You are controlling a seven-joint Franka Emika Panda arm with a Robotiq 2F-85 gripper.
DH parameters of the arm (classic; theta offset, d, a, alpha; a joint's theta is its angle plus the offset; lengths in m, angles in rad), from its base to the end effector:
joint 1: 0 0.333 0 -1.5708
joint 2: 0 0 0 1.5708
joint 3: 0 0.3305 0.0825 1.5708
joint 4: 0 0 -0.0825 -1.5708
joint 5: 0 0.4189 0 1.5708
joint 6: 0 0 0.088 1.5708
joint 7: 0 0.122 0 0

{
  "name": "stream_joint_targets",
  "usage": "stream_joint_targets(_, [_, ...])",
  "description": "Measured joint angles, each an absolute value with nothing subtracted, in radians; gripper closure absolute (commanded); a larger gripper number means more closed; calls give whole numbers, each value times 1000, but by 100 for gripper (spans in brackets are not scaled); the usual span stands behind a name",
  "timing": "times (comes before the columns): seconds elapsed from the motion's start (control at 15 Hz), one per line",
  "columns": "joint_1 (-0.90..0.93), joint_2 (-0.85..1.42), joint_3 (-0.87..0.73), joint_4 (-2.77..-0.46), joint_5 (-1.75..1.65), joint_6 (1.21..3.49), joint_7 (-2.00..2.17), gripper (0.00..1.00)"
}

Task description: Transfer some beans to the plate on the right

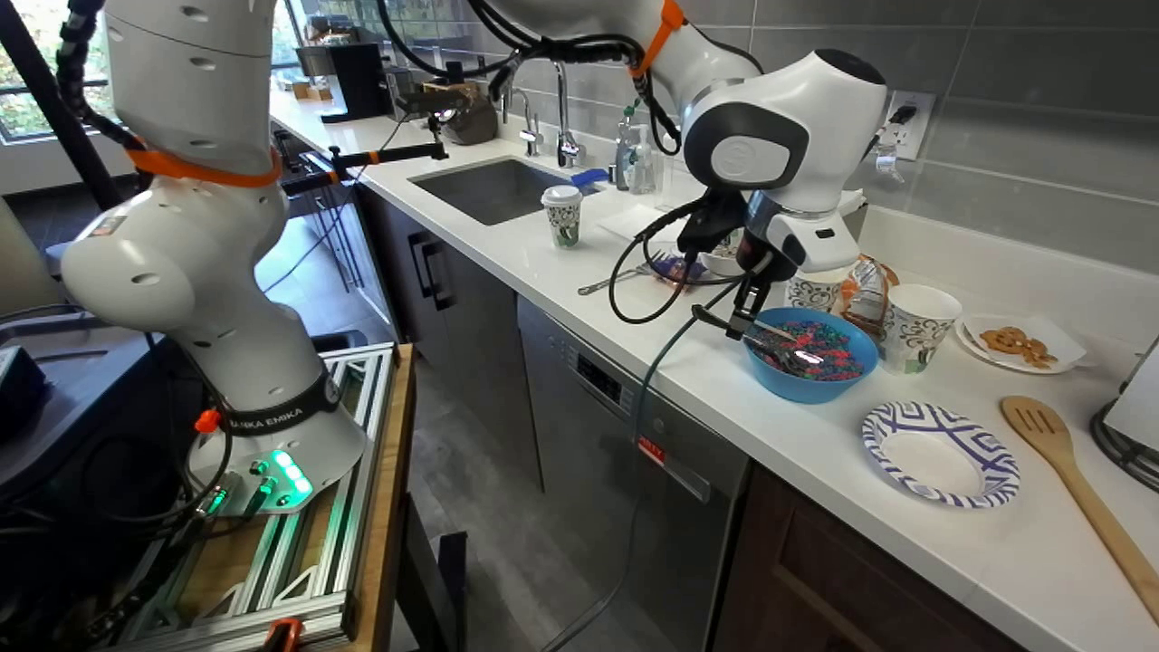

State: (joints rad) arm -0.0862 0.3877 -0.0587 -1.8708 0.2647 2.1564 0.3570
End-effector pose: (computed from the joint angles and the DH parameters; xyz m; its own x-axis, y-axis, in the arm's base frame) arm 0.6490 -0.0791 0.2768 0.7874 -0.5928 -0.1690 -0.6140 -0.7785 -0.1299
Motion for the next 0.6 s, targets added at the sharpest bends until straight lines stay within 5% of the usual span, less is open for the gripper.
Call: stream_joint_targets(0.6, [-99,363,-57,-1858,353,2137,301,96])
